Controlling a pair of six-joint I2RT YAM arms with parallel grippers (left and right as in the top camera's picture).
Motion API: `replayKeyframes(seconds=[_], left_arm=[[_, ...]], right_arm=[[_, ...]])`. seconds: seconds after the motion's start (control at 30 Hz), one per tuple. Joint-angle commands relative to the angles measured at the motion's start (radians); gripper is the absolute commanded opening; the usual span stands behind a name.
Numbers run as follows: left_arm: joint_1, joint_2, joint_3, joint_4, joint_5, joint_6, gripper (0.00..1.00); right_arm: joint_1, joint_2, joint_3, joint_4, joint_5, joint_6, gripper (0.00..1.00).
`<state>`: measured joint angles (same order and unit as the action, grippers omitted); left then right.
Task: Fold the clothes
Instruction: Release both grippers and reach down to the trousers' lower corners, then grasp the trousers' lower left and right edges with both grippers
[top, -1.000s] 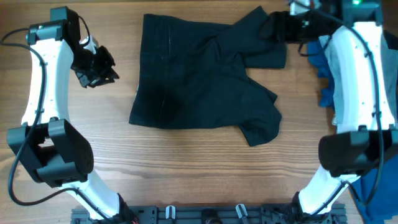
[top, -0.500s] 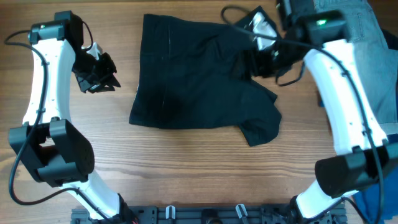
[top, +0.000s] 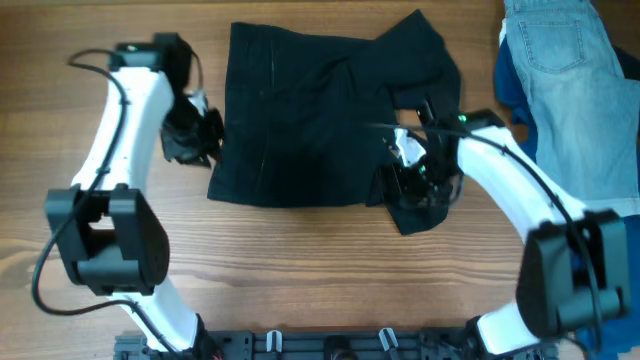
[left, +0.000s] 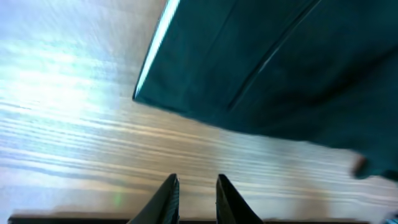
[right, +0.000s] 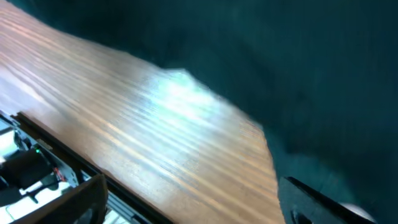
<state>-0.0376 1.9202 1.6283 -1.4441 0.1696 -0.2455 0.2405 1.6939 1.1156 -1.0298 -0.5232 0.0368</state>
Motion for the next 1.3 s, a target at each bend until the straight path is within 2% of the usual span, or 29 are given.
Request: replayKeyframes(seconds=[0.0, 0.3, 0.4, 0.47, 0.57, 0.63, 0.73, 0.8, 0.87, 0.93, 1.2, 1.23, 1.27], left_arm=[[-0.046, -0.016, -0.124, 0.040, -0.059, -0.028, 0.20], [-0.053, -0.016, -0.236, 0.057, -0.055, -0.055, 0.24], [-0.052, -0.016, -0.295, 0.077, -0.060, -0.085, 0.29], [-0.052, -0.016, -0.353, 0.132, -0.059, -0.106, 0.41], [-0.052, -0.016, -0.438, 0.261, -0.059, -0.130, 0.45], [-0.052, -0.016, -0.503, 0.412, -0.059, -0.156, 0.59], [-0.052, -0.016, -0.551, 0.551, -0.055, -0.185, 0.61], [-0.052, -0.016, -0.561, 0.605, -0.055, -0.201, 0.65], [-0.052, -0.016, -0.561, 0.618, -0.047, -0.201, 0.66], [-0.052, -0.016, -0.561, 0.619, -0.048, -0.201, 0.66], [-0.052, -0.016, -0.561, 0.651, -0.039, -0.209, 0.63], [-0.052, -0.016, -0.561, 0.658, -0.039, -0.211, 0.64], [-0.052, -0.016, -0.561, 0.673, -0.036, -0.212, 0.71]], right_arm=[[0.001, -0.117, -0.060, 0.002, 0.011, 0.016, 0.95], [0.001, -0.220, -0.196, -0.065, -0.004, 0.016, 0.99], [0.001, -0.256, -0.257, -0.058, -0.033, 0.014, 0.99], [0.001, -0.285, -0.274, -0.064, -0.092, -0.013, 1.00], [0.003, -0.330, -0.295, -0.070, -0.140, -0.056, 1.00], [0.003, -0.360, -0.306, -0.030, -0.192, -0.085, 1.00], [0.003, -0.368, -0.306, 0.015, -0.218, -0.120, 1.00], [0.003, -0.368, -0.306, 0.039, -0.205, -0.075, 1.00], [0.003, -0.368, -0.308, 0.023, -0.142, 0.038, 1.00], [0.003, -0.368, -0.321, 0.010, -0.103, 0.090, 1.00], [0.003, -0.369, -0.520, 0.014, -0.114, 0.193, 1.00], [0.003, -0.369, -0.528, 0.025, -0.126, 0.187, 1.00], [0.003, -0.369, -0.529, 0.027, -0.126, 0.187, 1.00]])
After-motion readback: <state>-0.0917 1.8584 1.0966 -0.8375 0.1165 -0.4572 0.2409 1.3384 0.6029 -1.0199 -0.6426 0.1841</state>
